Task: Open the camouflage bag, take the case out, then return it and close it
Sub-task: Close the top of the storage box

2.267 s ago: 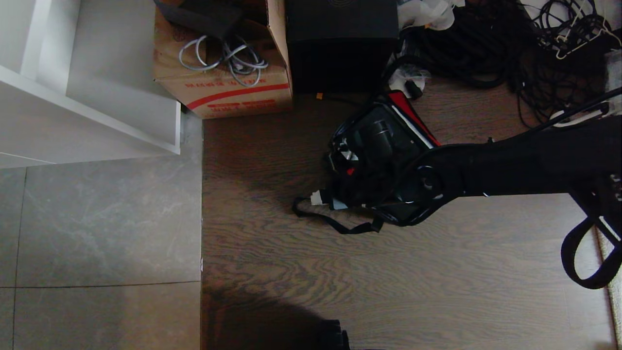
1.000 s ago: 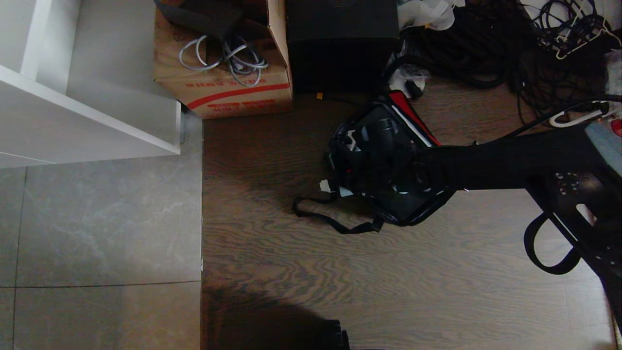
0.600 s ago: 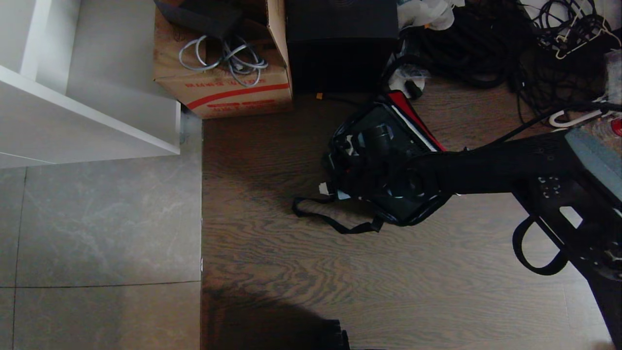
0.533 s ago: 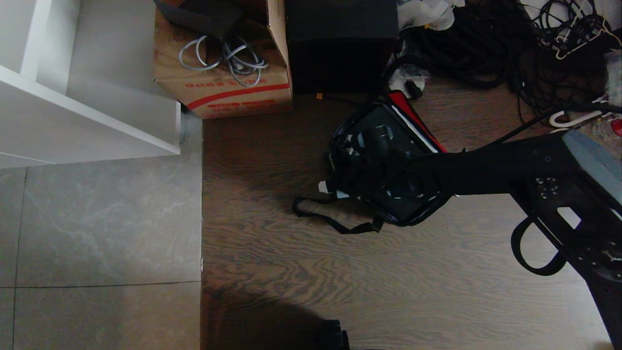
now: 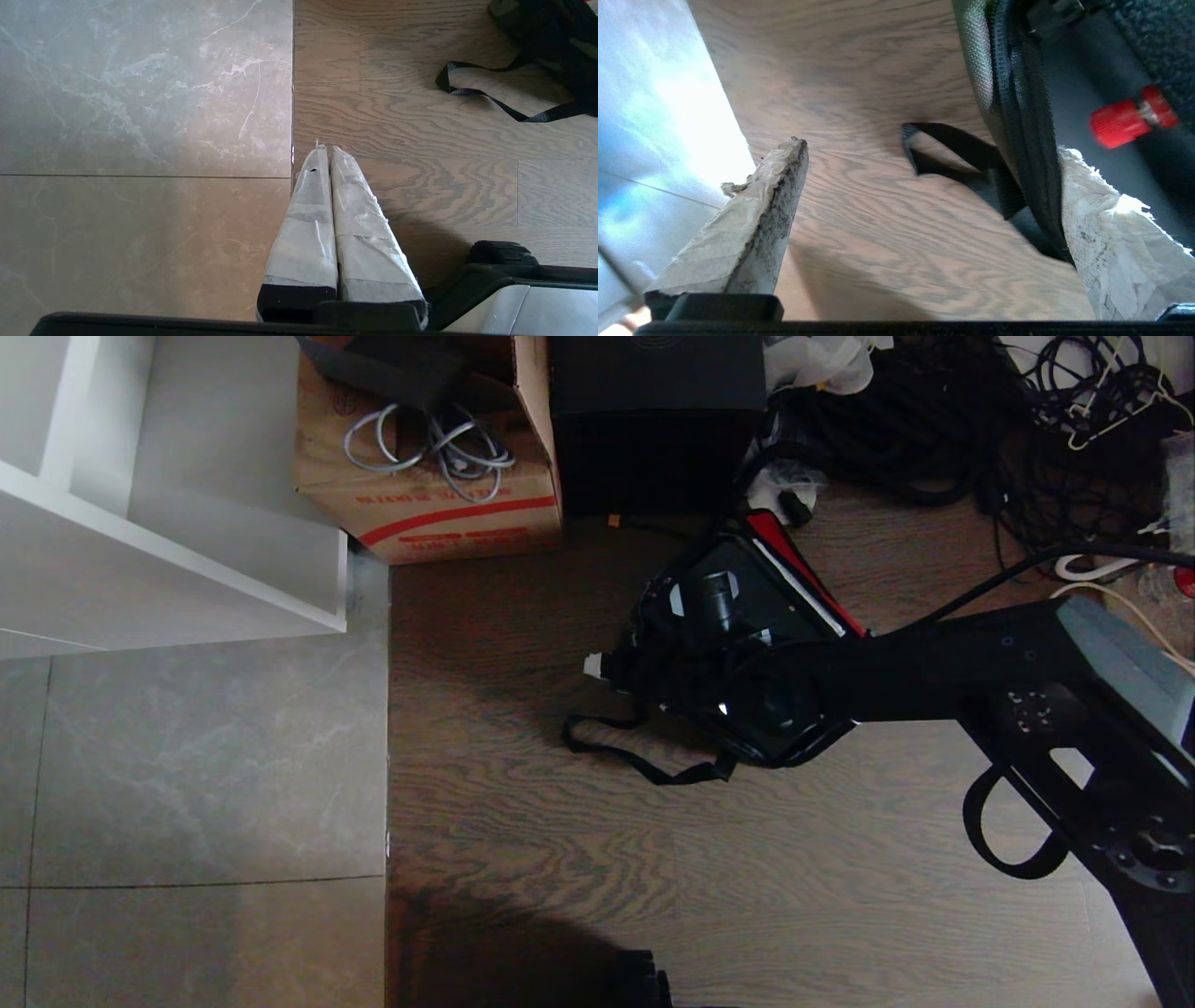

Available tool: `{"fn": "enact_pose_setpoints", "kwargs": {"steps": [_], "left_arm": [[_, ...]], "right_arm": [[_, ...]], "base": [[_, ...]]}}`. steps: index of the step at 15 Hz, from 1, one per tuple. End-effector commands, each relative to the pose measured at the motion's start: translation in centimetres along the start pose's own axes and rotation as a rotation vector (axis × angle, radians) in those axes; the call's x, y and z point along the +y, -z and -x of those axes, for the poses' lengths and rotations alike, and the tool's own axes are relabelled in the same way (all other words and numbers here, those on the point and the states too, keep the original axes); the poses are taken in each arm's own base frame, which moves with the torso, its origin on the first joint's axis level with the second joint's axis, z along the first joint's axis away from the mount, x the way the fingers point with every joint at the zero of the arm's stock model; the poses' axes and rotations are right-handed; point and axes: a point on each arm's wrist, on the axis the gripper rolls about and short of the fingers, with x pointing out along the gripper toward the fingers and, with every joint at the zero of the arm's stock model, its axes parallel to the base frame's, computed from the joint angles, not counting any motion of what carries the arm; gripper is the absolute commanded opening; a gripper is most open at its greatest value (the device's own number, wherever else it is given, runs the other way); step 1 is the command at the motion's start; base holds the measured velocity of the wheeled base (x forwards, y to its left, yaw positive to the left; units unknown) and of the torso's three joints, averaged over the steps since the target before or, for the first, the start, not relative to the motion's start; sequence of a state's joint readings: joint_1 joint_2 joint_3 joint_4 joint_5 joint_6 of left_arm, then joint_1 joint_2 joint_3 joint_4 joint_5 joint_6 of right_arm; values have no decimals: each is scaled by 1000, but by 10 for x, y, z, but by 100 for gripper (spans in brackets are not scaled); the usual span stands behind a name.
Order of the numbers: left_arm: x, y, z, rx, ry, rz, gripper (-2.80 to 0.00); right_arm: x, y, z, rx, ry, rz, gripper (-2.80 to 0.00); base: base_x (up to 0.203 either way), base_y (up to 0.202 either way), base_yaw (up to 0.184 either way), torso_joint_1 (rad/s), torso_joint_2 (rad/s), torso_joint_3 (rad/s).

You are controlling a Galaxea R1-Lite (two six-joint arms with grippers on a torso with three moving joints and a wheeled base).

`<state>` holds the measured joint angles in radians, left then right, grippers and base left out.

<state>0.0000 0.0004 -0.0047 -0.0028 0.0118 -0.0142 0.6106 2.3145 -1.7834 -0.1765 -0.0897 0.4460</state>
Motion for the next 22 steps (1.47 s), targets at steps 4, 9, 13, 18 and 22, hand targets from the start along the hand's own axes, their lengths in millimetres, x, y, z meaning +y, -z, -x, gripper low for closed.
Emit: {"fn": "enact_pose_setpoints", "kwargs": {"steps": [4, 9, 13, 18, 22], "left_arm": [[0, 0, 0, -5, 0, 1, -280], [0, 0, 0, -3, 0, 1, -280], [0, 0, 0, -2, 0, 1, -280], [0, 0, 0, -2, 0, 0, -280], [0, 0, 0, -2, 0, 1, -280]], "right_arm": [[25, -16, 12, -55, -103, -100, 0], [33, -32, 24, -95, -137, -97, 0], [25, -53, 30, -169, -112, 4, 0], [23, -53, 51, -87, -80, -46, 0], [24, -18, 46, 116, -49, -134, 0]], "base": [[0, 0, 0, 0, 0, 0], [0, 0, 0, 0, 0, 0], [0, 0, 0, 0, 0, 0], [0, 0, 0, 0, 0, 0], [0, 0, 0, 0, 0, 0]]}}
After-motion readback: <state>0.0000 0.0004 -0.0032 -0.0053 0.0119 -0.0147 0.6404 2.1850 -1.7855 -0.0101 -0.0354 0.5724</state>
